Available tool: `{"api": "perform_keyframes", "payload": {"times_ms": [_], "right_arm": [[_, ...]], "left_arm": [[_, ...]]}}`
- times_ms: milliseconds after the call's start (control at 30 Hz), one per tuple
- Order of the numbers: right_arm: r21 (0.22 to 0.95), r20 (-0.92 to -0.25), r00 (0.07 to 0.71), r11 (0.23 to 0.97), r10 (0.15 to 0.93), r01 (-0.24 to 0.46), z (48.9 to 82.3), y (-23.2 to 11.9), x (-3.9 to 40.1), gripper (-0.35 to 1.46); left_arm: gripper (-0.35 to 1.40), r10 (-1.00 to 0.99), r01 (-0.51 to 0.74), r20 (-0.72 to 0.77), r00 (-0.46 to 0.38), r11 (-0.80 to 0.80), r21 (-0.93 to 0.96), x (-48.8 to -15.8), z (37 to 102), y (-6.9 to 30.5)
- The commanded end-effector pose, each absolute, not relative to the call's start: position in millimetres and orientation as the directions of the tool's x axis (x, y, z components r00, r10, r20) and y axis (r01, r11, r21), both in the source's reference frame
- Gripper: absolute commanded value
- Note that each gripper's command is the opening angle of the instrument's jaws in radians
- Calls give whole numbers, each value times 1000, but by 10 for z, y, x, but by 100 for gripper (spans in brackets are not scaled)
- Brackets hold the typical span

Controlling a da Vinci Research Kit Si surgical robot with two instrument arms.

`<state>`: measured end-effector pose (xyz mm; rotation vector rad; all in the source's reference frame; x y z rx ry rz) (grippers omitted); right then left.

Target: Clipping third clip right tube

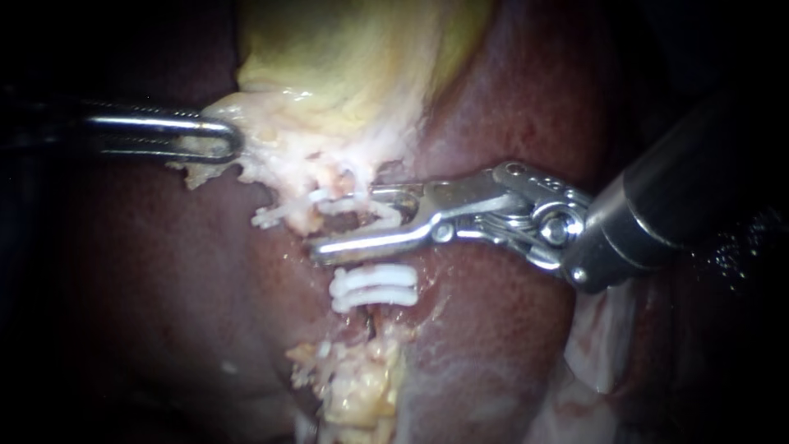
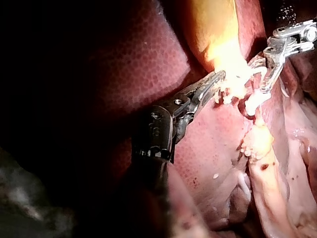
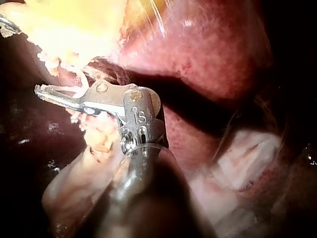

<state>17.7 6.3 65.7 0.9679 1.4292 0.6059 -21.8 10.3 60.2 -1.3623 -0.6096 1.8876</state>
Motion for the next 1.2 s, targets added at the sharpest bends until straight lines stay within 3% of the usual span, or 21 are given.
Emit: {"api": "perform_keyframes", "payload": {"times_ms": [33, 167, 333, 533, 700, 1200], "right_arm": [[838, -533, 97, 508, 841, 198, 656, 63, 177, 32], [847, -518, 102, 493, 849, 197, 655, 63, 176, 24], [847, -518, 102, 493, 849, 198, 655, 62, 174, -2], [874, -473, 115, 447, 874, 192, 654, 62, 172, -35], [889, -442, 123, 415, 889, 192, 654, 61, 171, -35], [893, -434, 129, 407, 892, 190, 658, 58, 172, -35]], "left_arm": [[-35, 776, -276, -603, -184, -630, -726, -218, 602, 103], [-35, 776, -276, -603, -184, -630, -726, -218, 602, 103], [-35, 776, -276, -603, -184, -630, -726, -218, 602, 103], [-35, 776, -276, -603, -184, -630, -726, -218, 602, 104], [-35, 776, -276, -603, -184, -630, -726, -218, 602, 104], [-35, 776, -276, -603, -184, -630, -726, -219, 603, 104]]}}
